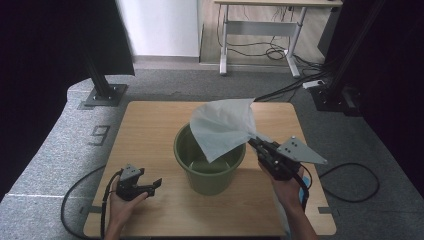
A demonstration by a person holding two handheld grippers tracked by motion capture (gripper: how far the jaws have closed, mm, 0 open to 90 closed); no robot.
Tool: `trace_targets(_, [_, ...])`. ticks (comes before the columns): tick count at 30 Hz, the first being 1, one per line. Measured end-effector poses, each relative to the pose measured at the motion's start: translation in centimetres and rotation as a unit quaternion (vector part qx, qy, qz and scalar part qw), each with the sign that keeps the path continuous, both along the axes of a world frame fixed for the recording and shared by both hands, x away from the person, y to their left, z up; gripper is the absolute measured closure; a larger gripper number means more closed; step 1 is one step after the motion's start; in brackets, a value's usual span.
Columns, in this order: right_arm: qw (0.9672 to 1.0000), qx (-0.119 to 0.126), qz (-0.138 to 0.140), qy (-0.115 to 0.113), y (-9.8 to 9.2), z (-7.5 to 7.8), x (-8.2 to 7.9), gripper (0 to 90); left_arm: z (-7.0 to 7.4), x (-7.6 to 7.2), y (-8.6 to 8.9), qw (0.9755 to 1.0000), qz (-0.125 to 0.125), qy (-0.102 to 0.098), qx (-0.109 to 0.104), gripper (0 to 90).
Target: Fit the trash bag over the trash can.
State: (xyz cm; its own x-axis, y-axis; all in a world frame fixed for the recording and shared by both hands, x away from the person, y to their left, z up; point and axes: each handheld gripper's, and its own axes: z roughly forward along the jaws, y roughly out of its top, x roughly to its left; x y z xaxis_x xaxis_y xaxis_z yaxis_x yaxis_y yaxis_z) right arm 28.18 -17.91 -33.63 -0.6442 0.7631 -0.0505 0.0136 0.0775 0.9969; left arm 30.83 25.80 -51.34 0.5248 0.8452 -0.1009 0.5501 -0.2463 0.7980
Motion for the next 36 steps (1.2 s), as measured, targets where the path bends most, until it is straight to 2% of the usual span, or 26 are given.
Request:
trace_targets(6, [0.9991, -0.018, 0.033, 0.021, 2.1, -1.6, 0.4, 88.4, -0.1, 0.0, -0.1, 1.0000, -0.002, 0.002, 0.003, 15.4])
trace_targets(9, [0.9986, -0.019, 0.041, 0.027, 2.5, -2.0, 0.5, 88.4, -0.1, 0.0, -0.1, 1.0000, -0.002, 0.002, 0.004, 15.5])
trace_targets(10, [0.9977, -0.022, 0.053, 0.037, 2.9, -2.5, 0.7, 88.3, -0.1, 0.1, -0.1, 1.0000, -0.002, 0.002, 0.004, 15.6])
trace_targets(15, [0.9956, -0.027, 0.068, 0.058, 3.5, -3.6, 1.0, 88.3, -0.2, 0.1, -0.1, 1.0000, -0.003, 0.003, 0.006, 15.6])
trace_targets(16, [0.9944, -0.028, 0.075, 0.069, 3.8, -4.2, 1.2, 88.3, -0.2, 0.1, -0.2, 1.0000, -0.005, 0.003, 0.006, 15.8])
trace_targets(25, [0.9899, -0.038, 0.092, 0.101, 4.5, -5.7, 1.7, 84.3, -0.3, 0.2, -0.3, 0.9999, -0.007, 0.006, 0.010, 16.0])
trace_targets(29, [0.9894, -0.033, 0.095, 0.105, 4.4, -6.3, 1.8, 71.8, -0.4, 0.2, -0.4, 0.9999, -0.008, 0.008, 0.011, 16.0])
trace_targets(32, [0.9909, -0.035, 0.093, 0.091, 4.3, -6.4, 1.4, 60.7, -0.5, 0.2, -0.5, 0.9999, -0.008, 0.009, 0.012, 16.0])
trace_targets(33, [0.9909, -0.035, 0.093, 0.091, 4.3, -6.4, 1.4, 60.7, -0.5, 0.2, -0.5, 0.9999, -0.008, 0.009, 0.012, 15.9])
trace_targets(34, [0.9919, -0.035, 0.088, 0.084, 4.3, -6.3, 1.1, 55.3, -0.5, 0.2, -0.5, 0.9998, -0.009, 0.009, 0.013, 15.9])
trace_targets(36, [0.9934, -0.038, 0.081, 0.072, 4.2, -6.1, 0.5, 50.5, -0.5, 0.2, -0.6, 0.9998, -0.010, 0.009, 0.014, 15.9])
